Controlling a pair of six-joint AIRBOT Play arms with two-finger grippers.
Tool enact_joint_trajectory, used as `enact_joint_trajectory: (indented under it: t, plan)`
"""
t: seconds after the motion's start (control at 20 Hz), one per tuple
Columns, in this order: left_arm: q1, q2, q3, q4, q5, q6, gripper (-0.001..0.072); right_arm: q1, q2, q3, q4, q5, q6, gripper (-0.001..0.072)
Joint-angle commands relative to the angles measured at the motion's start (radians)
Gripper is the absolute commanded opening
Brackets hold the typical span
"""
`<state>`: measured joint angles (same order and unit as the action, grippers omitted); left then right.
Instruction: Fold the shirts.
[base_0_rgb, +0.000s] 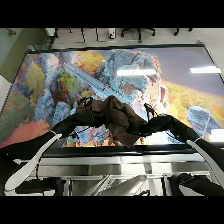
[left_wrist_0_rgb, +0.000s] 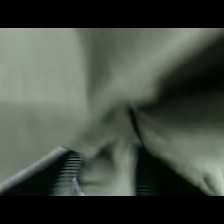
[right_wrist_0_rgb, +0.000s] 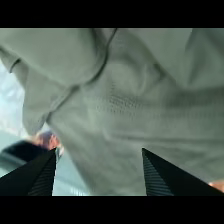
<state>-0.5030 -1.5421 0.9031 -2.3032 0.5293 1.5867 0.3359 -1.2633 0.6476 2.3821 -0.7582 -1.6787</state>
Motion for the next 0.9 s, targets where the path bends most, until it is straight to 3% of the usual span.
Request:
enact_joint_trajectory:
  t: [0.0,0.05,0.3,0.35,0.4,0.45,0.5,0.55,0.85]
  plan:
    - [-0.002,-0.072,0.120,0.010,0.044,0.003,0.0162,0.015,-0.017,0.003,0.009,0.113,0.012,0.0585]
    - [-0.001,-0.082,0.140,0.011,0.058,0.003,0.0038,0.015,-0.018,0.003,0.009,0.139,0.012,0.0584]
    - [0.040,-0.069,0.170,0.058,0.138,0.002,0.0018,0.014,-0.046,0.008,0.012,0.208,0.012,0.0573]
    - [0.053,-0.058,0.170,0.058,0.154,0.002,0.0018,0.014,-0.053,0.011,0.012,0.216,0.011,0.0414]
    - [0.063,-0.047,0.170,0.058,0.174,0.002,0.0018,0.014,-0.058,0.017,0.012,0.223,0.011,0.0163]
    - [0.071,-0.037,0.170,0.058,0.200,0.003,0.0018,0.014,-0.059,0.026,0.012,0.231,0.011,0.0083]
    - [0.073,-0.027,0.170,0.060,0.231,0.003,0.0018,0.014,-0.059,0.037,0.012,0.241,0.011,0.0084]
    - [0.077,-0.019,0.170,0.061,0.255,0.003,0.0018,0.014,-0.059,0.054,0.011,0.248,0.010,0.0022]
    - [0.078,-0.006,0.170,0.084,0.317,0.004,0.0018,0.014,-0.058,0.109,-0.009,0.265,0.003,0.0018]
